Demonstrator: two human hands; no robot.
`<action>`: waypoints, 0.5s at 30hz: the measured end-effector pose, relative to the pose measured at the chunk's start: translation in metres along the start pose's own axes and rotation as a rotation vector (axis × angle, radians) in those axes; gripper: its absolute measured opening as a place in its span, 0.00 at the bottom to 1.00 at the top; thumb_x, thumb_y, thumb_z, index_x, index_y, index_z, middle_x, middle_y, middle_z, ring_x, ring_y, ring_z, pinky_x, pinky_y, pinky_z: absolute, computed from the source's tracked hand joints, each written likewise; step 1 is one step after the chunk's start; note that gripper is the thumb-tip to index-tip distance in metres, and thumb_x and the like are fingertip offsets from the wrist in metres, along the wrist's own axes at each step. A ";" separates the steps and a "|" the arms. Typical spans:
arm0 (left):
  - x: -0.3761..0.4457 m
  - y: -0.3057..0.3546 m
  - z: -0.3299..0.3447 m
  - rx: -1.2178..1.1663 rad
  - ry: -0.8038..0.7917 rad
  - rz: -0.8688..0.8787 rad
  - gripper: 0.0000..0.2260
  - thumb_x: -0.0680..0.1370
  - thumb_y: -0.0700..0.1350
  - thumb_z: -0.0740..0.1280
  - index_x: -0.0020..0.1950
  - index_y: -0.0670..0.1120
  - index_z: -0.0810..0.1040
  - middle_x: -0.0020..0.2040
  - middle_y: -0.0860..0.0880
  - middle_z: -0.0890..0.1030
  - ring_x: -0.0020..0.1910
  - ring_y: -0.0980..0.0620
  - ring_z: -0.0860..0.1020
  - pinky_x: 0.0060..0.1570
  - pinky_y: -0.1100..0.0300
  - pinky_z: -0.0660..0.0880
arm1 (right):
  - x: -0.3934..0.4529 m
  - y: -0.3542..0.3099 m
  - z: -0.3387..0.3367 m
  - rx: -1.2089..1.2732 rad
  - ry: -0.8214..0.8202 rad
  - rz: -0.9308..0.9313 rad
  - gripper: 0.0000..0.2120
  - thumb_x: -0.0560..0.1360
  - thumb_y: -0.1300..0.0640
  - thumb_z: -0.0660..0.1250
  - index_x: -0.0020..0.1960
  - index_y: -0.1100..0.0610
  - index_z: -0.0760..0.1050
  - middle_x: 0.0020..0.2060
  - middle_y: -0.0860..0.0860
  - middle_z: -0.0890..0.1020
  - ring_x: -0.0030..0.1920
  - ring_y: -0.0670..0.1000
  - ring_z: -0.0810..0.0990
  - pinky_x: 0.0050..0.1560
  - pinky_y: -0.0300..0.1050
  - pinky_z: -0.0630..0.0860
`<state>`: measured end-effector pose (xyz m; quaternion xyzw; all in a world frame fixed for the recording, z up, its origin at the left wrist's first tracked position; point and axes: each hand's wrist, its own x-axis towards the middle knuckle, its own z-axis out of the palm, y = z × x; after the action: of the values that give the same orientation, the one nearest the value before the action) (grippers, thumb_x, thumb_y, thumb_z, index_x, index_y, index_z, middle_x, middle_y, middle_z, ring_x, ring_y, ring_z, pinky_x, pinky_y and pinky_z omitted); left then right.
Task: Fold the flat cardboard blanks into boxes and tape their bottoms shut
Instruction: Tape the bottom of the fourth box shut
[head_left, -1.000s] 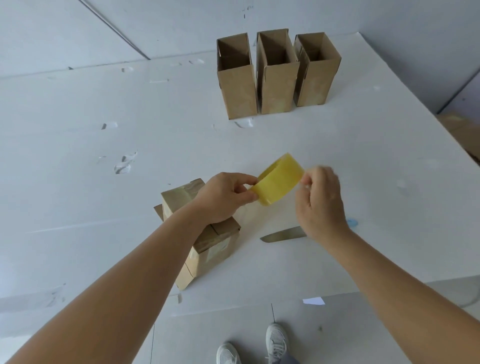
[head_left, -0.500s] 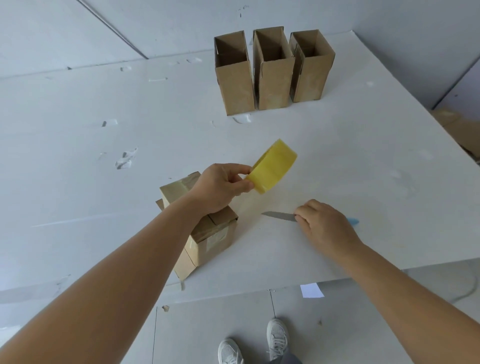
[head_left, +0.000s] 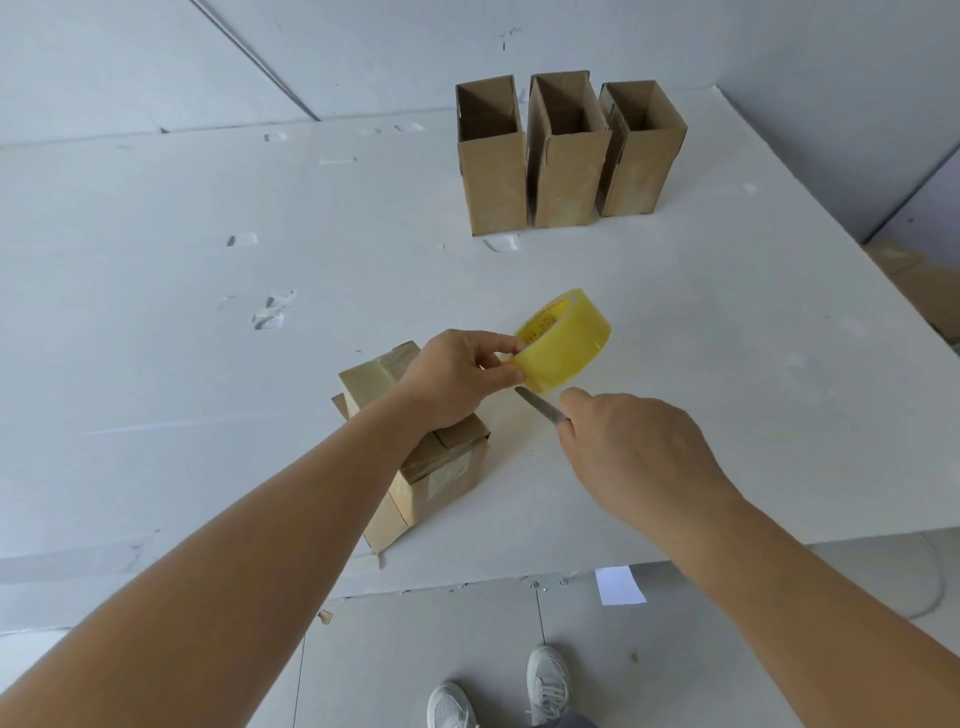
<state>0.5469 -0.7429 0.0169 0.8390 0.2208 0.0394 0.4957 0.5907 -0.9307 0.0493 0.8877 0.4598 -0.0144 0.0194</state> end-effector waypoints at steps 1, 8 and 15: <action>0.000 -0.001 0.000 -0.007 0.003 0.000 0.10 0.73 0.45 0.72 0.45 0.62 0.81 0.31 0.58 0.77 0.33 0.54 0.70 0.41 0.58 0.70 | 0.002 -0.002 -0.002 -0.003 -0.021 0.004 0.07 0.80 0.56 0.55 0.45 0.52 0.58 0.29 0.47 0.63 0.27 0.50 0.64 0.25 0.43 0.53; -0.002 -0.007 -0.001 -0.059 0.003 0.028 0.08 0.74 0.44 0.72 0.48 0.58 0.82 0.34 0.56 0.76 0.30 0.56 0.68 0.40 0.61 0.67 | 0.018 -0.018 -0.008 -0.057 -0.135 -0.011 0.08 0.77 0.63 0.56 0.51 0.53 0.69 0.36 0.48 0.72 0.36 0.53 0.73 0.29 0.41 0.59; -0.006 -0.013 -0.003 -0.164 0.040 0.026 0.10 0.73 0.43 0.74 0.47 0.59 0.81 0.37 0.51 0.79 0.33 0.54 0.71 0.42 0.58 0.70 | 0.032 0.003 0.049 0.134 -0.138 0.102 0.07 0.81 0.52 0.52 0.46 0.52 0.65 0.36 0.49 0.72 0.40 0.57 0.74 0.30 0.43 0.60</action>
<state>0.5361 -0.7378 0.0082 0.7974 0.2157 0.0806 0.5578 0.6114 -0.9084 -0.0013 0.9062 0.4094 -0.1052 -0.0074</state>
